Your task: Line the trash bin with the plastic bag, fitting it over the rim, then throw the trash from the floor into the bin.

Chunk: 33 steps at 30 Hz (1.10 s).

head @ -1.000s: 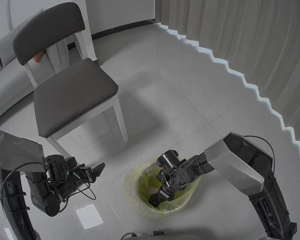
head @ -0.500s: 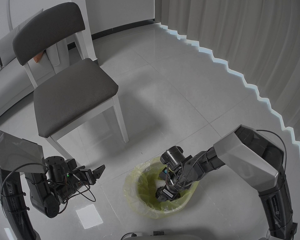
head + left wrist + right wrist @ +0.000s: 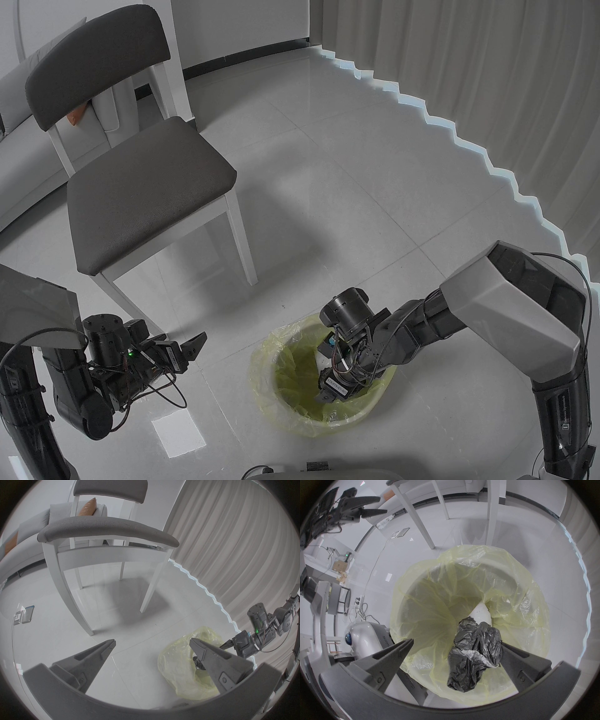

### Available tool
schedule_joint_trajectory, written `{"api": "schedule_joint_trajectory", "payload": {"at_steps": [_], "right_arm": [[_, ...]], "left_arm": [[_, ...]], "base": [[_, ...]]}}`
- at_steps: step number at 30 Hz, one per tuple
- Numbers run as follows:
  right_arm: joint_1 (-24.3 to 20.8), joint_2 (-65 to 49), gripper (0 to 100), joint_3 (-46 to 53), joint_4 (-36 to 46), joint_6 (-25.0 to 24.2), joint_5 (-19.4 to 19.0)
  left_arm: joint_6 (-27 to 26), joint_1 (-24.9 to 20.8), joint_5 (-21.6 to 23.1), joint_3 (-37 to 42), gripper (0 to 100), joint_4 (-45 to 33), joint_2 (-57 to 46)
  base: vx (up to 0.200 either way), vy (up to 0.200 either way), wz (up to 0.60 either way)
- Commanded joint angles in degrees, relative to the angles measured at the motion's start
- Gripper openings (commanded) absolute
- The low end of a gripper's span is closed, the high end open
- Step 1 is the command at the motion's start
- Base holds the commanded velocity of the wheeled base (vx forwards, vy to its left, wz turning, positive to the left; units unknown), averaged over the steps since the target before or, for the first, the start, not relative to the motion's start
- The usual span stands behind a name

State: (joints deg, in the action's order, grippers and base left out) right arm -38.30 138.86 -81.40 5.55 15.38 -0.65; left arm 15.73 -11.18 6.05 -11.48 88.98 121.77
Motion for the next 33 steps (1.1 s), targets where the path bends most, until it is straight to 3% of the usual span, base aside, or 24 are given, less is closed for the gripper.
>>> {"api": "schedule_joint_trajectory", "payload": {"at_steps": [1,4,10,13,14,17,19,20,23,24,25,26,27,28,29,30,31,33], "right_arm": [[-2.4,0.3,100,1.8,-1.6,3.3,7.5],[-2.4,1.5,100,2.0,-6.3,6.8,12.7],[-2.4,1.1,100,3.1,-8.7,8.6,13.6],[-2.9,-0.9,100,3.2,-8.9,7.4,11.4],[-3.6,-1.1,100,2.9,-8.5,4.7,8.9],[-4.0,-1.7,100,2.5,-8.3,0.7,7.0],[-4.1,-3.2,100,1.4,-4.2,-5.4,2.0],[-4.1,-3.2,100,1.4,-4.2,-5.4,2.0],[-3.6,-3.2,100,0.0,1.9,-6.6,4.5],[-3.2,-3.1,100,0.3,1.7,-4.5,11.9],[-3.2,-3.2,100,0.6,1.0,-3.6,15.9],[-3.2,-3.2,100,0.6,0.9,-3.4,16.3],[-3.8,-4.0,100,1.0,-0.5,-4.2,12.1],[-4.1,-6.1,100,1.3,-0.4,-7.3,3.4],[-4.1,-6.1,100,1.3,-0.4,-7.3,3.4],[-5.2,-7.7,100,1.2,1.6,-11.9,-2.0],[-5.3,-7.2,100,1.0,2.3,-11.3,0.8],[-4.5,-3.8,100,0.5,1.9,-4.2,19.5]], "left_arm": [[0.0,0.0,0.0,0.2,100,1.0,-0.5],[0.0,-0.2,-0.2,0.1,100,1.0,-0.5],[-0.1,0.2,-0.1,0.3,100,1.0,-0.6],[-0.1,0.2,-0.1,0.5,100,1.0,-0.8],[-0.1,0.2,-0.2,0.6,100,1.0,-0.7],[-0.1,0.1,-0.2,0.6,100,1.0,-0.8],[-0.1,-0.2,-0.2,0.7,100,1.0,-1.0],[-0.1,-0.2,-0.2,0.7,100,1.0,-1.0],[-0.1,-0.2,-0.2,0.6,100,1.0,-1.2],[-0.1,-0.2,-0.2,0.6,100,1.0,-1.2],[-0.1,-0.2,-0.2,0.6,100,1.0,-1.2],[-0.1,-0.2,-0.2,0.6,100,1.0,-1.2],[-0.1,-0.2,-0.2,0.7,100,1.0,-1.3],[-0.1,-0.2,-0.2,0.7,100,1.0,-1.4],[-0.1,-0.2,-0.2,0.7,100,1.0,-1.4],[0.0,-0.1,-0.2,1.0,100,1.0,-1.7],[0.0,0.0,-0.2,1.2,100,1.0,-1.8],[0.0,0.1,-0.2,1.6,100,1.0,-2.0]], "base": [[0.000,0.000,0.00],[0.000,0.000,0.00],[0.000,0.000,0.00],[0.000,0.000,0.00],[0.000,0.000,0.00],[0.000,0.000,0.00],[0.000,0.000,0.00],[0.000,0.000,0.00],[0.000,0.000,0.00],[0.000,0.000,0.00],[0.000,0.000,0.00],[0.000,0.000,0.00],[0.000,0.000,0.00],[0.000,0.000,0.00],[0.000,0.000,0.00],[0.000,0.000,0.00],[0.000,0.000,0.00],[0.000,0.000,0.00]]}}
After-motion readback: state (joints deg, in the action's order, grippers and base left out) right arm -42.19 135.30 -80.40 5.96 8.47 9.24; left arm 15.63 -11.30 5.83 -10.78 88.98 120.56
